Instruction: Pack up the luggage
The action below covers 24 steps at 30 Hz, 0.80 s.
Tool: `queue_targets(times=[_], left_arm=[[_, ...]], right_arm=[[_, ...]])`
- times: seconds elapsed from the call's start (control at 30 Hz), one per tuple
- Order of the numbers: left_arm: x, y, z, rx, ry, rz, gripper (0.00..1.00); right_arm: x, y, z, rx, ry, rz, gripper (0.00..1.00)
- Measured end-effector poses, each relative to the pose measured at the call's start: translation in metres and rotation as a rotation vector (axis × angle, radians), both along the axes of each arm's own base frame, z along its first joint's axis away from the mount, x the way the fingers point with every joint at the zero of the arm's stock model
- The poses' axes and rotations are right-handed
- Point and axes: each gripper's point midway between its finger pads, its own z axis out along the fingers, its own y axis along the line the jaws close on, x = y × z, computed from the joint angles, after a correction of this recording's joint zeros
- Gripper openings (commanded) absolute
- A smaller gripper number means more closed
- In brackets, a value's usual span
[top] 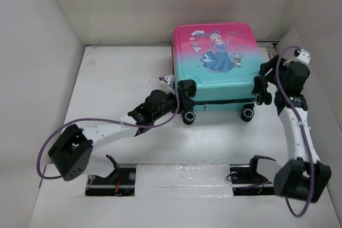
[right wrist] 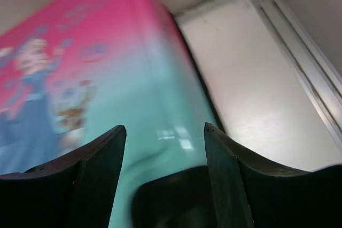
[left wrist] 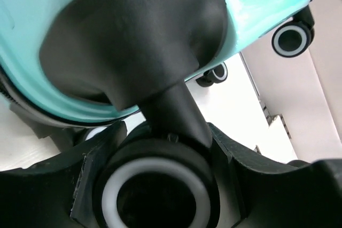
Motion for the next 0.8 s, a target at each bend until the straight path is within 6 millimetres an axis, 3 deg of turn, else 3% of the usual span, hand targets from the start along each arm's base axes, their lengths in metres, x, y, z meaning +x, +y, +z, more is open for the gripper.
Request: queue_targets(times=[0.1,0.17,0.23,0.43,0.7,0.8], left_arm=[[-0.008,0.007,0.002,-0.016,-0.025,0.010,0.00],[-0.019,0.008,0.004,-0.029,-0.038,-0.003,0.00],[-0.030,0.011,0.002,-0.038,-0.038,-0.016,0.00],[-0.049,0.024,0.001,-0.079,-0.012,-0.025,0.00],[-0.087,0.017,0.000,-0.084,0.034,-0.082,0.00],[-0.081,0.021,-0.003,-0.082,0.039,-0.030,0.00]], right_arm=[[0.017,-0.039,-0.047,0.067,0.124,-0.048,0.68],[0.033,-0.039,-0.054,0.133,0.144,0.034,0.68],[0.053,-0.026,-0.055,0.172,0.146,0.153,0.68],[0.101,0.027,-0.058,0.227,0.105,0.487,0.67],[0.140,0.155,-0.048,0.163,0.073,0.820,0.64],[0.160,0.185,-0.043,0.138,0.068,0.867,0.63]])
